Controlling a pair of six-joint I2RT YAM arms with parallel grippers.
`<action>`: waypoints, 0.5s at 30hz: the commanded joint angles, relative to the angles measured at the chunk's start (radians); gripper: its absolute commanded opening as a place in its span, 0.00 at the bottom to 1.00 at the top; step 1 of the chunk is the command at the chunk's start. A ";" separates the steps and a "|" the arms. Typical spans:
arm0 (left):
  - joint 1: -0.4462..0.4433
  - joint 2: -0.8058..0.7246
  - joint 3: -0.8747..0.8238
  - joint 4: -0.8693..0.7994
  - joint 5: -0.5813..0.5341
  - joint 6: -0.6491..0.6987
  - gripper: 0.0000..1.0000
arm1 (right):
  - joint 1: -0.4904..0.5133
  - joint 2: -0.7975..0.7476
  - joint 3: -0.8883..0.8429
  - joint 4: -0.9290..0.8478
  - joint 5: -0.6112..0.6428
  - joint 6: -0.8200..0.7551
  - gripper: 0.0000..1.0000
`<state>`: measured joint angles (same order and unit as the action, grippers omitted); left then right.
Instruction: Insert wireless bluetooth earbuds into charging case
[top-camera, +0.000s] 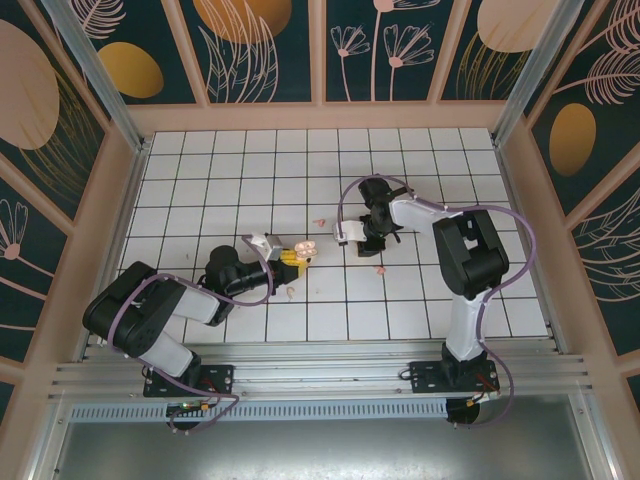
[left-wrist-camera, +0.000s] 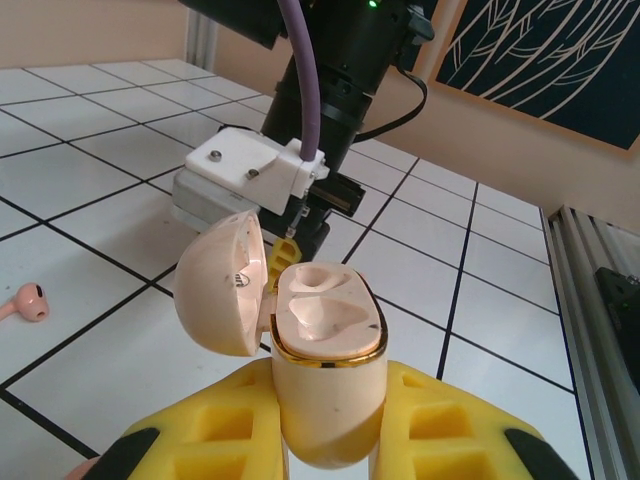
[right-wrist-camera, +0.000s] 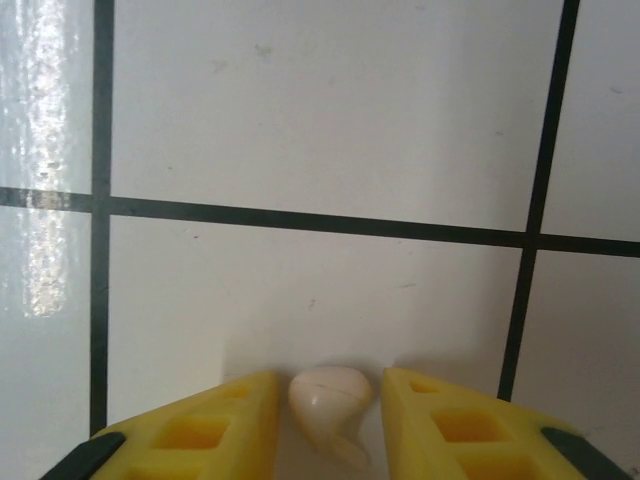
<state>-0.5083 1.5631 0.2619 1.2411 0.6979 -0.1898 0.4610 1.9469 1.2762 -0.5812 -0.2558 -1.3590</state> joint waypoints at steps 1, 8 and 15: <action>0.007 -0.024 0.018 -0.019 0.023 0.023 0.15 | 0.008 0.034 0.035 -0.038 0.004 0.009 0.29; 0.007 -0.051 0.026 -0.069 0.019 0.051 0.15 | 0.008 0.025 0.038 -0.034 0.009 0.027 0.23; 0.006 -0.121 0.060 -0.201 0.018 0.143 0.16 | -0.004 -0.119 -0.019 0.042 -0.155 0.128 0.22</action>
<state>-0.5083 1.4834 0.2913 1.0992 0.6979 -0.1143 0.4610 1.9358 1.2854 -0.5869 -0.3000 -1.2980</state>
